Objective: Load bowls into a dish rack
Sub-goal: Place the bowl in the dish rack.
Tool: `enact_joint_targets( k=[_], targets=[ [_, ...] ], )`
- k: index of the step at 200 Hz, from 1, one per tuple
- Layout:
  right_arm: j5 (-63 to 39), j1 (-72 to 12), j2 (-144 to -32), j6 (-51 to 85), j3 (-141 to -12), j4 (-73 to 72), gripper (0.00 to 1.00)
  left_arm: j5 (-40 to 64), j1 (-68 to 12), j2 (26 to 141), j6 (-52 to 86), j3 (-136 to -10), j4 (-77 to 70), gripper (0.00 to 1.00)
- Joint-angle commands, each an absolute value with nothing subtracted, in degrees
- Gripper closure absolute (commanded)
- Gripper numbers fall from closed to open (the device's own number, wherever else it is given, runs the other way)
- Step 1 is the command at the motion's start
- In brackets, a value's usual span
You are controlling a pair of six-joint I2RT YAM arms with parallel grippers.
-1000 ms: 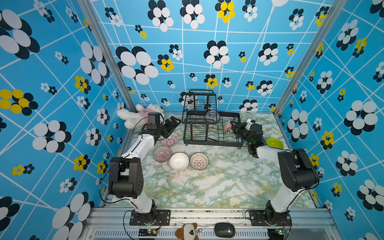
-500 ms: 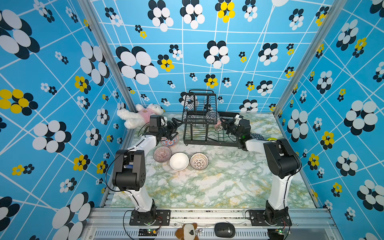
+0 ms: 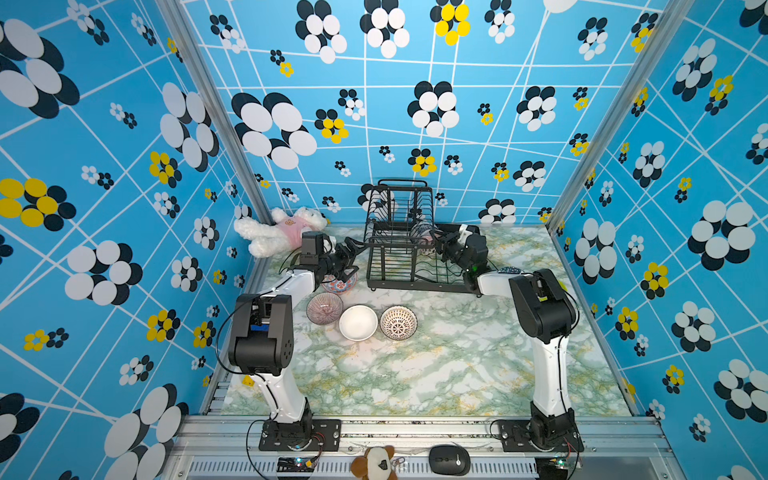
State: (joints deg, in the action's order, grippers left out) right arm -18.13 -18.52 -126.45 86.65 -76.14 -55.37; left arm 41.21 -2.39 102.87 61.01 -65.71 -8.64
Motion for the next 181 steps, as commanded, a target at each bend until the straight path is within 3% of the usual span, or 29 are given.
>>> enact_joint_targets(
  k=[1, 181],
  targets=[
    [-17.08, -19.41, -128.24, 87.88, -79.41, -61.84, 1.0, 42.64, -2.9, 103.96, 61.55, -65.5, -9.57, 0.01],
    [-7.64, -21.65, -139.98, 94.39, -90.29, -68.18, 1.0, 43.16, -4.26, 105.9, 62.05, -66.39, -9.1, 0.01]
  ],
)
